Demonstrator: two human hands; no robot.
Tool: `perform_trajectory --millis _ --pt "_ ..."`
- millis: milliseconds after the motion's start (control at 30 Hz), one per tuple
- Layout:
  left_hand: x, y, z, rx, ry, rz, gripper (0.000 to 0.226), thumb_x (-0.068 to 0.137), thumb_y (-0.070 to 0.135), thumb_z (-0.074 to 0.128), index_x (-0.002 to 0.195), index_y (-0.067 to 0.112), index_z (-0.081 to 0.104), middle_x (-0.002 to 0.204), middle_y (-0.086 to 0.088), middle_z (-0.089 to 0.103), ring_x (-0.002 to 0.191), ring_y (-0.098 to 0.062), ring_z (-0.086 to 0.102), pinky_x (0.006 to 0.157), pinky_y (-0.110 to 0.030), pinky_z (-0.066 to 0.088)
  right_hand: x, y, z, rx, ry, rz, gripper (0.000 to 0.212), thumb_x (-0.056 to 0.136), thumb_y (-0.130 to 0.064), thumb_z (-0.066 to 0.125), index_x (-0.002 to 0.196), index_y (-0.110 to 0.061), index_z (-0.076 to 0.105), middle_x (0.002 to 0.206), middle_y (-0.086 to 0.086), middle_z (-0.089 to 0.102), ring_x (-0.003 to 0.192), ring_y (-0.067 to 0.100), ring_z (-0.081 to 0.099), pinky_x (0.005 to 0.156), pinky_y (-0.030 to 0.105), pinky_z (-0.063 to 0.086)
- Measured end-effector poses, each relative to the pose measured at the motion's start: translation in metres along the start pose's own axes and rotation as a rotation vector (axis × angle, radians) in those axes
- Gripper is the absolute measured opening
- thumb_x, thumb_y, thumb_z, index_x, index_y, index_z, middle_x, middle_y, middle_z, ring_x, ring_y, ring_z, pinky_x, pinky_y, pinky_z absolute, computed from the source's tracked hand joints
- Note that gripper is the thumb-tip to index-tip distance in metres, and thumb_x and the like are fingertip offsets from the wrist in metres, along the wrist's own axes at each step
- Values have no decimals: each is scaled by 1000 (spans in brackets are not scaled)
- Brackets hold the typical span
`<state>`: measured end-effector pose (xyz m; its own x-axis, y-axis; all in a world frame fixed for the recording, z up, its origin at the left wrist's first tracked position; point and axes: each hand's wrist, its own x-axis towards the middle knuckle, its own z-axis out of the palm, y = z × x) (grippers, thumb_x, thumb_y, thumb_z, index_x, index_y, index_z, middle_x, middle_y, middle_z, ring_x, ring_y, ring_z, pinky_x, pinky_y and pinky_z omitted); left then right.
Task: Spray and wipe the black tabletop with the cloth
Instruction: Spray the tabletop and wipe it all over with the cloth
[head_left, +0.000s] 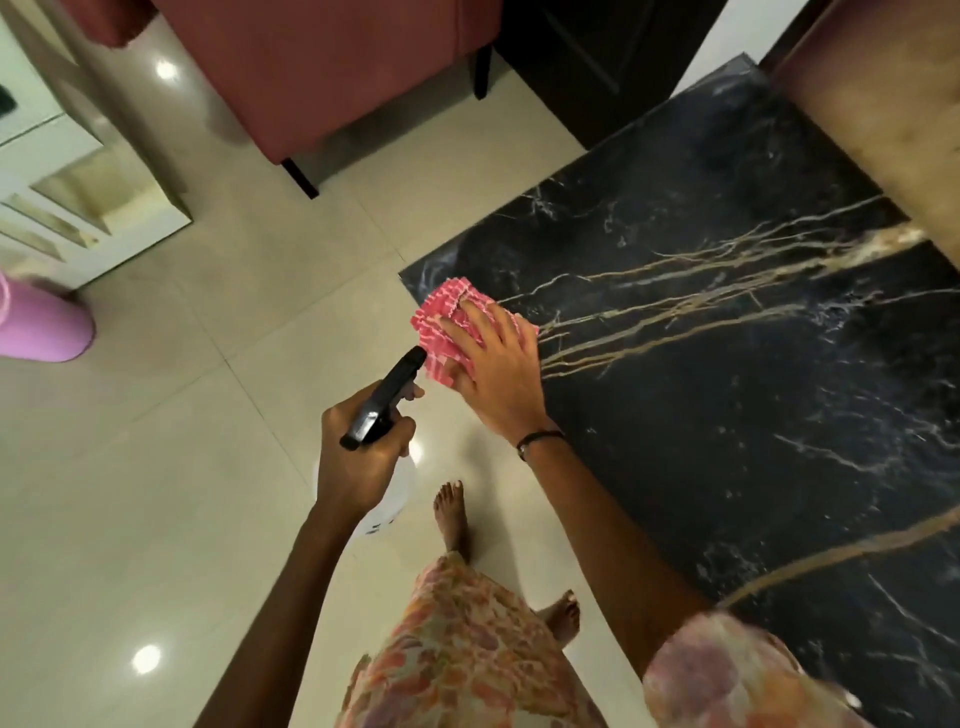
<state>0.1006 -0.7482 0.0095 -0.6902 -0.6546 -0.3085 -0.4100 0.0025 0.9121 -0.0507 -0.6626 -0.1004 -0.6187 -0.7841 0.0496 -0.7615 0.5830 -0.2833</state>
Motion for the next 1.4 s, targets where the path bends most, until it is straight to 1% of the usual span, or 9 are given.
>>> perform_trajectory --millis 100,200,467,567,733,867,1000,1100,1400 --pt "22 3 -13 -43 31 -25 27 63 4 50 74 23 65 70 -19 60 44 -17 44 50 -24 36 -22 16 -5 -20 36 123 53 93 -49 42 140 -24 43 145 7 46 135 30 38 110 55 30" --pt "37 5 -19 -68 54 -31 23 63 4 50 67 23 62 67 -12 60 41 -14 43 50 -24 34 -26 21 -9 -82 63 222 54 92 -55 39 138 -27 45 144 7 46 132 31 40 107 55 32" --pt "62 0 -26 -101 73 -64 24 64 4 49 81 13 65 54 -10 55 41 -13 42 48 -21 35 96 9 1 -99 -12 41 80 76 -81 36 134 -28 49 141 7 49 131 31 42 109 55 29" --pt "69 -2 -29 -88 66 -69 28 64 5 49 86 9 66 48 -1 52 41 -13 41 46 -19 35 125 -4 3 -136 -54 -43 70 74 -75 46 122 -25 59 129 6 57 122 31 49 105 54 30" --pt "80 2 -32 -77 52 -45 23 63 3 48 78 11 63 60 -6 59 39 -10 43 46 -17 36 134 -34 5 -282 -127 -99 47 78 -49 63 116 -21 59 121 8 58 117 31 49 103 54 31" --pt "86 3 -33 -88 40 -24 23 65 1 47 79 10 63 61 7 62 39 -9 45 46 -14 37 105 -26 12 -170 -55 -125 61 72 -34 73 129 -25 54 136 9 52 130 34 40 109 57 27" --pt "89 4 -35 -91 48 -25 25 65 2 48 79 16 64 59 1 61 39 -9 44 45 -15 36 39 -12 6 -144 -10 -132 69 78 -33 70 140 -28 41 146 8 42 138 33 27 115 57 14" --pt "88 6 -35 -86 55 -21 23 66 2 48 82 10 63 71 -19 62 39 -9 45 45 -13 37 -1 3 1 -122 -1 -105 67 76 -37 70 136 -28 41 144 7 43 137 32 30 113 58 19" --pt "87 8 -29 -87 49 -54 22 64 2 48 78 10 63 70 -8 66 39 -10 43 45 -15 36 81 -19 14 -66 29 44 64 73 -48 71 131 -25 52 138 9 51 131 35 42 107 63 27"
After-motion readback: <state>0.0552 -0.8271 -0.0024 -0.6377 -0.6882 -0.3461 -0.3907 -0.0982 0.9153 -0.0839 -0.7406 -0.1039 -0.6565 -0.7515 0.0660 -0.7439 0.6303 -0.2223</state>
